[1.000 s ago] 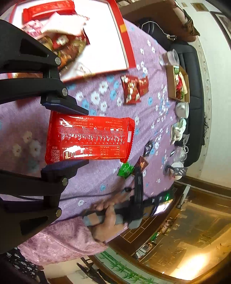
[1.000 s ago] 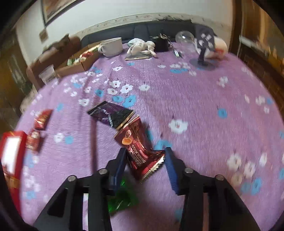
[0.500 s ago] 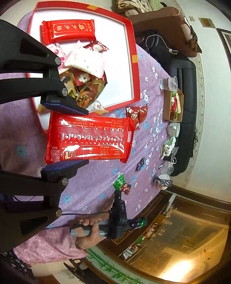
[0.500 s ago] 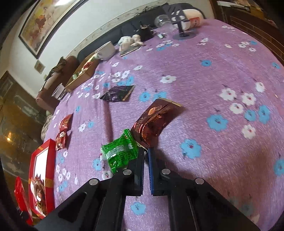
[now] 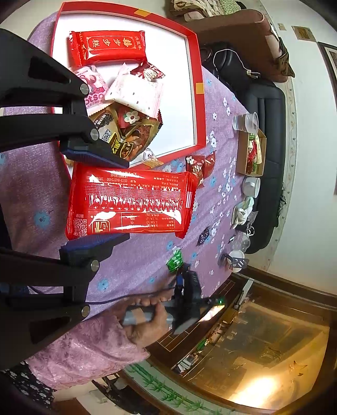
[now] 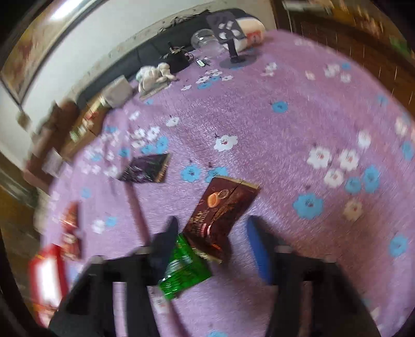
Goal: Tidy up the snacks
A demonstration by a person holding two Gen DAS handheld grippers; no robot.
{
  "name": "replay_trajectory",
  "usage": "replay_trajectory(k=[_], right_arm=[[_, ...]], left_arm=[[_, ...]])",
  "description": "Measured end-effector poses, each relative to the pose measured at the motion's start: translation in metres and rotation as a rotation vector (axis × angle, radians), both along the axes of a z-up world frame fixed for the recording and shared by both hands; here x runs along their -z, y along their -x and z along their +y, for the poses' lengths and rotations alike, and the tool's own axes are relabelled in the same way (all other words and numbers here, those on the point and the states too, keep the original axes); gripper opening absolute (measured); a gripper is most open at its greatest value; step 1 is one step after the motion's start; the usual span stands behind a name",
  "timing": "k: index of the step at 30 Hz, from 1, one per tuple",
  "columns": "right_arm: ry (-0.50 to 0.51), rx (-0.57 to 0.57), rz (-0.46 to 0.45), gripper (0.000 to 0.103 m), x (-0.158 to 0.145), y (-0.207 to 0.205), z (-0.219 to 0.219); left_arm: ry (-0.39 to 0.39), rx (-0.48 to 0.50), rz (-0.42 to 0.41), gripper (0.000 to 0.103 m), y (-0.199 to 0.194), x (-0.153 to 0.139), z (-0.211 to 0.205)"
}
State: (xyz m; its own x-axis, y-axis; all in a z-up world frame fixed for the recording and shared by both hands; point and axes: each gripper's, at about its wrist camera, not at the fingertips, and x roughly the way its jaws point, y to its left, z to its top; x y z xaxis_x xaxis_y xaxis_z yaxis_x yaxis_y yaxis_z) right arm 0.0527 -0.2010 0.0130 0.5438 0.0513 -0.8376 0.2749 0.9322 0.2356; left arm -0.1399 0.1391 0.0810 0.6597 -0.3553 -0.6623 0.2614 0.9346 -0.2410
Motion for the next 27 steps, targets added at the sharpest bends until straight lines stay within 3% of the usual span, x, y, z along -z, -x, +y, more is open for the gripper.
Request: replay_trajectory(k=[2, 6, 8, 10, 11, 16, 21, 22, 24, 25, 27], right_arm=[[0.059, -0.007, -0.016, 0.027, 0.001, -0.001, 0.004], [0.034, -0.001, -0.044, 0.023, 0.0, 0.004, 0.0], [-0.045, -0.004, -0.067, 0.021, 0.0, 0.011, -0.006], [-0.136, -0.001, -0.096, 0.004, -0.002, 0.018, -0.014], [-0.176, -0.002, -0.116, 0.001, -0.005, 0.022, -0.016], [-0.246, 0.0, -0.151, 0.001, -0.017, 0.035, -0.021], [-0.288, 0.027, -0.123, 0.001, -0.01, 0.031, -0.023], [-0.287, 0.053, -0.106, 0.007, -0.008, 0.029, -0.024], [-0.275, 0.065, -0.081, 0.008, -0.004, 0.024, -0.024], [-0.26, 0.069, -0.083, 0.013, -0.004, 0.022, -0.023], [-0.204, 0.077, -0.067, 0.038, -0.005, 0.014, -0.016]], left_arm=[[0.004, -0.001, 0.002, 0.045, 0.002, 0.001, 0.003], [0.013, -0.008, 0.0, 0.045, 0.004, 0.001, 0.01], [0.019, -0.015, 0.0, 0.045, 0.003, 0.001, 0.015], [0.021, -0.023, -0.002, 0.045, 0.004, 0.001, 0.019], [0.024, -0.027, -0.002, 0.045, 0.004, 0.002, 0.022], [0.042, -0.055, -0.001, 0.045, 0.005, 0.004, 0.036], [0.045, -0.059, -0.002, 0.045, 0.007, 0.005, 0.041], [0.047, -0.059, -0.002, 0.045, 0.008, 0.004, 0.041], [0.045, -0.063, -0.008, 0.045, 0.01, 0.004, 0.043], [0.044, -0.065, -0.012, 0.045, 0.01, 0.003, 0.044], [0.046, -0.065, -0.02, 0.045, 0.012, 0.001, 0.046]])
